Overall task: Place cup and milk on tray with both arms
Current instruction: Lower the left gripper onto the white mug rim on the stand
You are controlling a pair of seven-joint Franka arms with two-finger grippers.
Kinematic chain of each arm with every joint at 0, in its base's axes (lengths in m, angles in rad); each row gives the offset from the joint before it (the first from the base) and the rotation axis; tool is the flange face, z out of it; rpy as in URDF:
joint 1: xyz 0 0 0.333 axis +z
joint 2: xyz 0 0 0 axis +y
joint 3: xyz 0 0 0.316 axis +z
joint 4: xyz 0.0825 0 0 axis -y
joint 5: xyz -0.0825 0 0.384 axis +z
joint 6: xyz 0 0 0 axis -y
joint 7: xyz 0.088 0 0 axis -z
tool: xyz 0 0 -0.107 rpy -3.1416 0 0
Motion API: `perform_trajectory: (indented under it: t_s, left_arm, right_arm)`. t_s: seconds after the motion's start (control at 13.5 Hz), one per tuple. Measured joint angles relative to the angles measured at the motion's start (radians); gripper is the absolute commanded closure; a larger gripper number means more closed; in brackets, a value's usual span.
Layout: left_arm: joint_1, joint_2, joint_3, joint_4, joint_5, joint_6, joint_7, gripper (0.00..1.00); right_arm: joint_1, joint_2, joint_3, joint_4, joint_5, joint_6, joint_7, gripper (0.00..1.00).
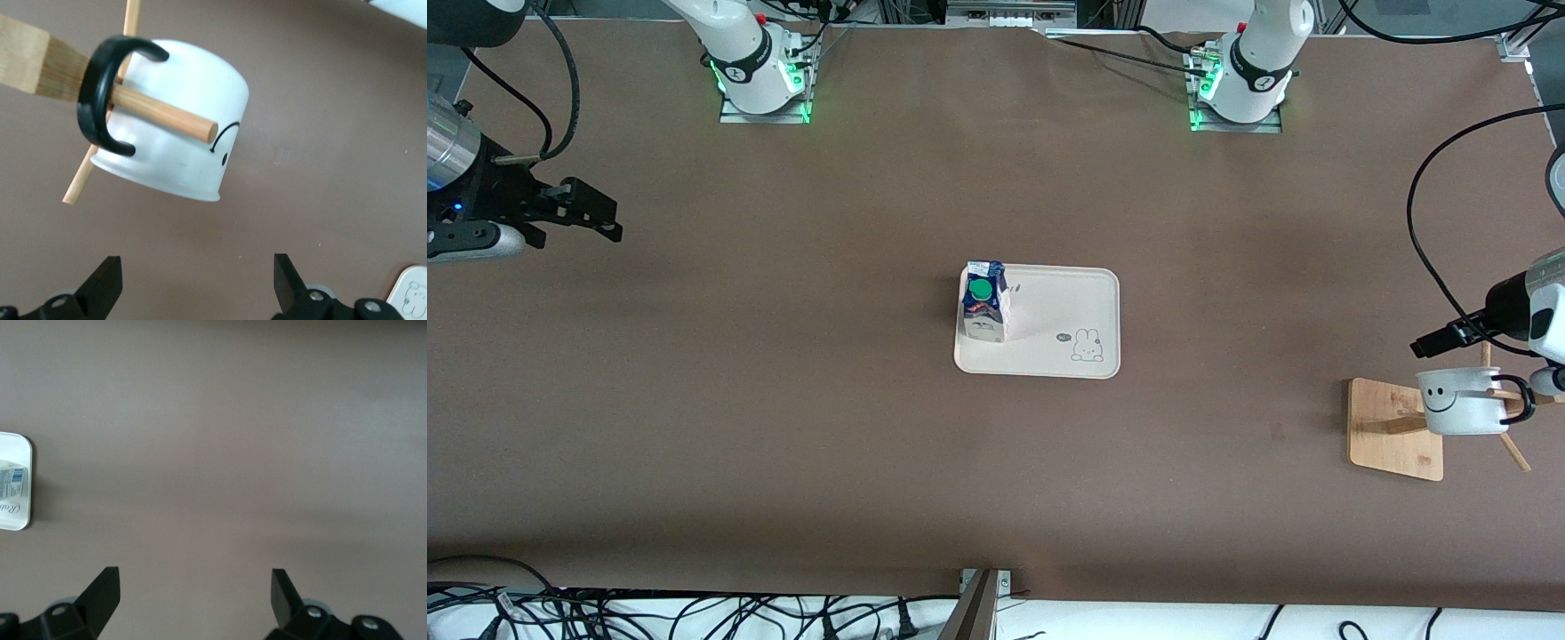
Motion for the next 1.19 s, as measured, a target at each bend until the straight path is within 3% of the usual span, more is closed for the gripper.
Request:
perform_trajectory:
  t_s: [0.89,1.19]
  left_arm:
    - [-0.011,0.011,-0.005,0.033,0.000,-0.113,-0.034,0.00]
    - [-0.011,0.008,-0.006,0.031,0.009,-0.030,-0.036,0.00]
  right_arm:
    - [-0.016,0.009,-0.002,0.025,-0.003,0.012,0.001,0.00]
    - [-0.017,0.017,-0.001,0.025,-0.003,0.023,0.001,0.00]
